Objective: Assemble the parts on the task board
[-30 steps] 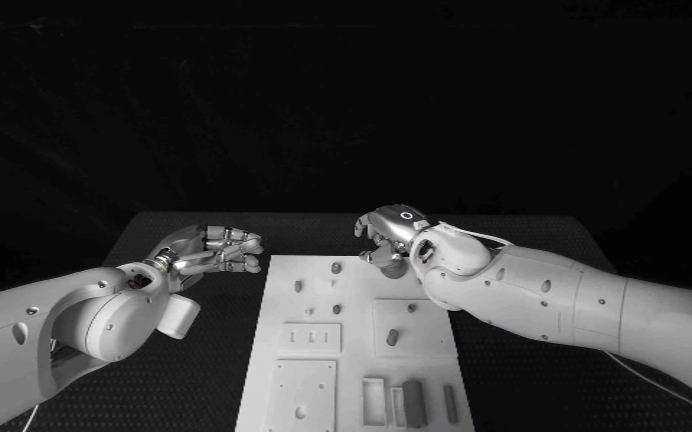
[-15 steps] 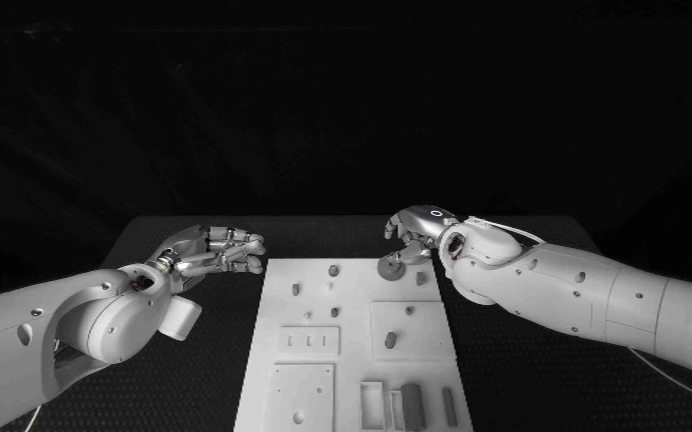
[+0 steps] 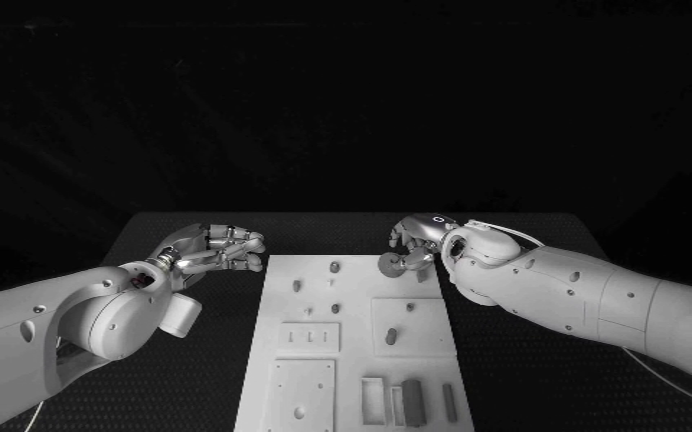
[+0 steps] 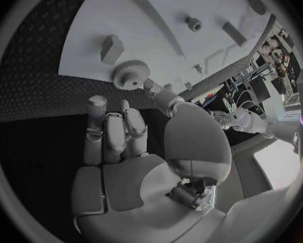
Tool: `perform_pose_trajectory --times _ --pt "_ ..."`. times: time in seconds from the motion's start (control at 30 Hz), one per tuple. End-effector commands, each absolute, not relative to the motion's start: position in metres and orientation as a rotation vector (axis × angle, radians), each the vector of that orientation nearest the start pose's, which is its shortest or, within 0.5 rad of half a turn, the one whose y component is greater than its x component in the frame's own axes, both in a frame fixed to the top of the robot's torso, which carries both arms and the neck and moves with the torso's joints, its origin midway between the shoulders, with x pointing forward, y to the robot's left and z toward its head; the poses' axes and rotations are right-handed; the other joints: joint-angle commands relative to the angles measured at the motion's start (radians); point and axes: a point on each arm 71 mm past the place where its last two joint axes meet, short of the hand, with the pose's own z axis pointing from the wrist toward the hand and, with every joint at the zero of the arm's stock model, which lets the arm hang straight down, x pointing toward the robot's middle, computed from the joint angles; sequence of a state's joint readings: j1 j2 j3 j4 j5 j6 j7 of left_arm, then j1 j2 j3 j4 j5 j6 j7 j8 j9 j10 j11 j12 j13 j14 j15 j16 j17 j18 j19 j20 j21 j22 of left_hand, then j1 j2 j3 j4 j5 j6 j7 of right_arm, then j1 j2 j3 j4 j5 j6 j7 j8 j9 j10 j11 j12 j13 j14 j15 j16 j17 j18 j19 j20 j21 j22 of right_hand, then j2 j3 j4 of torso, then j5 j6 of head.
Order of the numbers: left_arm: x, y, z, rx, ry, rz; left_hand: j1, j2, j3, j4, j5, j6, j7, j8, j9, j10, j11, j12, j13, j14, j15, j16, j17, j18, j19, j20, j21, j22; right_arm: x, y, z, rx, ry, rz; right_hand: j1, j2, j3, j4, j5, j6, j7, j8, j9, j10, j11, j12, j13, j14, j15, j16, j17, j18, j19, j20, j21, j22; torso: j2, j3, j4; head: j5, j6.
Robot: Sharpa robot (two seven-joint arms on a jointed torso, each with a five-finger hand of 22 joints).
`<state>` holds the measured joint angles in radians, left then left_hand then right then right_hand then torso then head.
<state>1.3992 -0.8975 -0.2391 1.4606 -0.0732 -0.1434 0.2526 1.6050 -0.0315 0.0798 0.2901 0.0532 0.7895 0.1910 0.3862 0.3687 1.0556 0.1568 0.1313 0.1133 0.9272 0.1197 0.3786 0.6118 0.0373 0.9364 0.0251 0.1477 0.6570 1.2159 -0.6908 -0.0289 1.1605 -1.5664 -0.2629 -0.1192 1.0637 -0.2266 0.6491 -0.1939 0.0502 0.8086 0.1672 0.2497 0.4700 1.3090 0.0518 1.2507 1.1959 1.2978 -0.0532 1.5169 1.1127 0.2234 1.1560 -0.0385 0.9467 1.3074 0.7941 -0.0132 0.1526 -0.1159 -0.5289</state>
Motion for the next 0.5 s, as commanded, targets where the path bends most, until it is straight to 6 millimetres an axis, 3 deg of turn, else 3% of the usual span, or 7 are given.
perform_pose_trajectory --times 0.03,0.33,0.5 --pt "0.503 0.248 -0.164 -0.964 1.676 -1.436 -0.004 0.001 -0.007 -0.001 -0.001 -0.005 0.001 -0.004 0.000 -0.003 0.006 -0.004 -0.001 0.000 0.004 -0.007 0.002 0.011 -0.004 -0.001 -0.004 -0.002 0.551 -0.233 -0.200 -0.182 1.710 0.375 -0.002 -0.009 0.000 0.008 -0.001 -0.004 -0.001 -0.004 -0.001 -0.002 0.000 -0.004 -0.001 -0.007 -0.002 -0.002 -0.001 0.038 0.002 0.000 -0.003 0.015 -0.001 -0.0021 -0.0011 0.002 -0.002" --pt "0.504 0.248 -0.164 -0.966 1.680 -1.433 -0.006 0.000 -0.009 -0.001 -0.001 -0.006 0.001 -0.005 0.000 -0.003 0.006 -0.006 -0.002 0.001 0.005 -0.009 0.003 0.012 -0.004 -0.001 -0.005 -0.002 0.552 -0.232 -0.210 -0.178 1.731 0.372 -0.007 -0.003 0.000 0.017 -0.001 -0.005 0.000 -0.004 -0.001 -0.002 0.002 -0.001 0.004 -0.008 0.000 -0.001 0.001 0.038 0.001 0.001 -0.004 0.016 -0.001 -0.0018 -0.0017 0.005 -0.002" --pt "0.504 0.249 -0.164 -0.967 1.681 -1.432 -0.007 -0.001 -0.009 -0.001 -0.001 -0.006 0.002 -0.005 0.000 -0.003 0.006 -0.006 -0.002 0.001 0.005 -0.009 0.003 0.012 -0.003 -0.001 -0.005 -0.002 0.553 -0.232 -0.213 -0.175 1.738 0.369 -0.003 0.015 0.000 0.020 -0.001 0.002 -0.001 0.000 0.001 -0.003 0.001 0.002 0.007 -0.010 -0.001 0.001 0.001 0.038 -0.001 0.001 -0.003 0.017 -0.001 -0.0024 0.0005 0.005 -0.005"
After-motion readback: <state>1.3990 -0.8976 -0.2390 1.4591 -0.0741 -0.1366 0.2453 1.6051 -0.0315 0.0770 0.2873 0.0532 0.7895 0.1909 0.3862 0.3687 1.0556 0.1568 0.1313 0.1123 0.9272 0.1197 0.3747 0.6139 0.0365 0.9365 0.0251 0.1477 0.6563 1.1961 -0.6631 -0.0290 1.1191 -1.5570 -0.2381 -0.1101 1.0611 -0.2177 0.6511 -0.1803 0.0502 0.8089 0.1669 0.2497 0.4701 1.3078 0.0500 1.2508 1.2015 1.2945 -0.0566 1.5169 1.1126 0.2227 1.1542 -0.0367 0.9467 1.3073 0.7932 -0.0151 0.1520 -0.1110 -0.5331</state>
